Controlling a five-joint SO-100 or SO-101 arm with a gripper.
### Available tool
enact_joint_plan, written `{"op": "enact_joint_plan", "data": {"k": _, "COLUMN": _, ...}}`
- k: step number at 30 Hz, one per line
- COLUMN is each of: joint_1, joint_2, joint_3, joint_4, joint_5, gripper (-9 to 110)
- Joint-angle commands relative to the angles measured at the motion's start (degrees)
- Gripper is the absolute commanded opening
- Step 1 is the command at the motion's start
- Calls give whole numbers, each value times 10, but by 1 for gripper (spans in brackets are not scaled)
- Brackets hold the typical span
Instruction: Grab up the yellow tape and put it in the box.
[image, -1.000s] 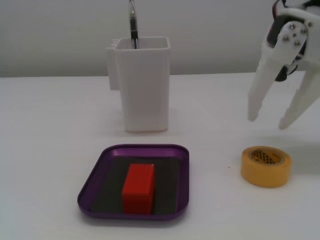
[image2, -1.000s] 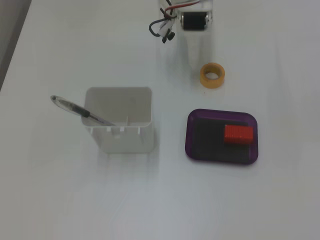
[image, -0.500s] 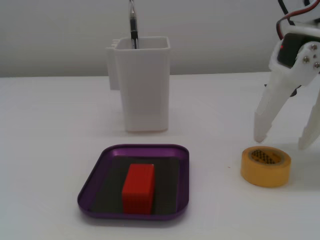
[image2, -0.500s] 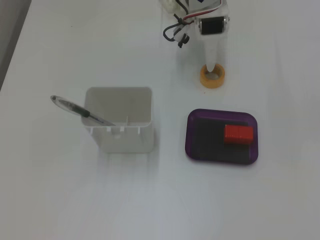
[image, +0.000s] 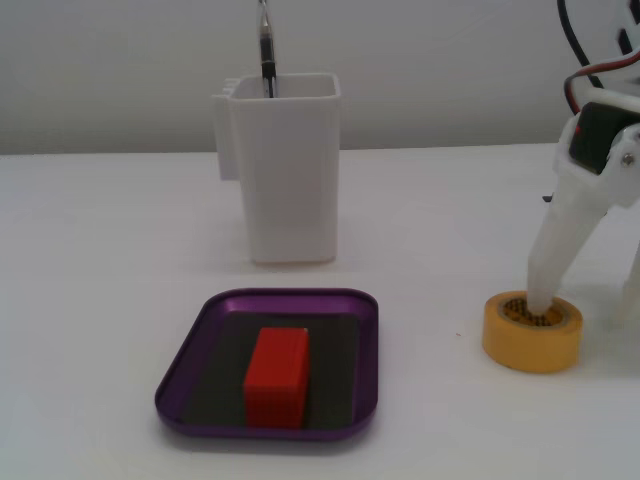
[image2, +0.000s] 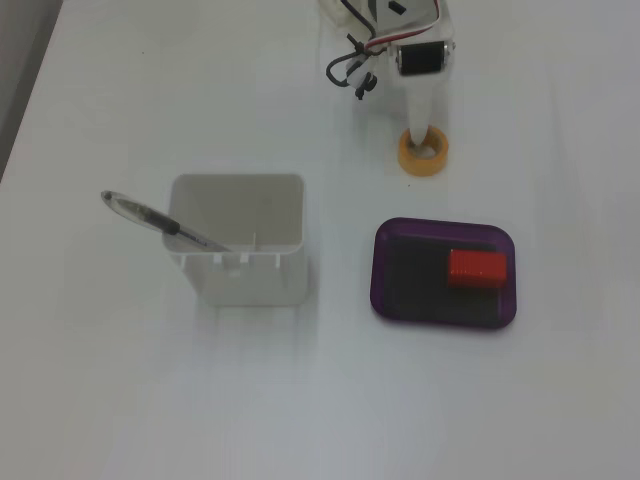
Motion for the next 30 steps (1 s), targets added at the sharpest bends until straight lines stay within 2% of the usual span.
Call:
{"op": "enact_joint_plan", "data": {"k": 1, "joint_1": 0, "joint_2": -1, "joint_3": 1, "joint_4": -7, "joint_5": -2, "gripper": 18}}
{"op": "enact_joint_plan", "data": {"k": 11, "joint_1": 0, "joint_2": -1, "joint_3": 64, "joint_4": -63, "joint_5": -3, "gripper": 17}}
{"op": "enact_joint_plan", "data": {"k": 17, "joint_1": 0, "joint_2": 0, "joint_3": 64, "joint_4": -61, "joint_5": -3, "gripper": -1}}
{"op": "enact_joint_plan", "data": {"k": 23, "joint_1": -6, "joint_2": 11, "joint_3": 51, "joint_4": -55, "joint_5": -3, "gripper": -1}}
{"op": "enact_joint_plan", "data": {"k": 30, "joint_1": -42, "joint_2": 11, "joint_3": -76, "joint_4": -8, "joint_5": 2, "gripper": -1}}
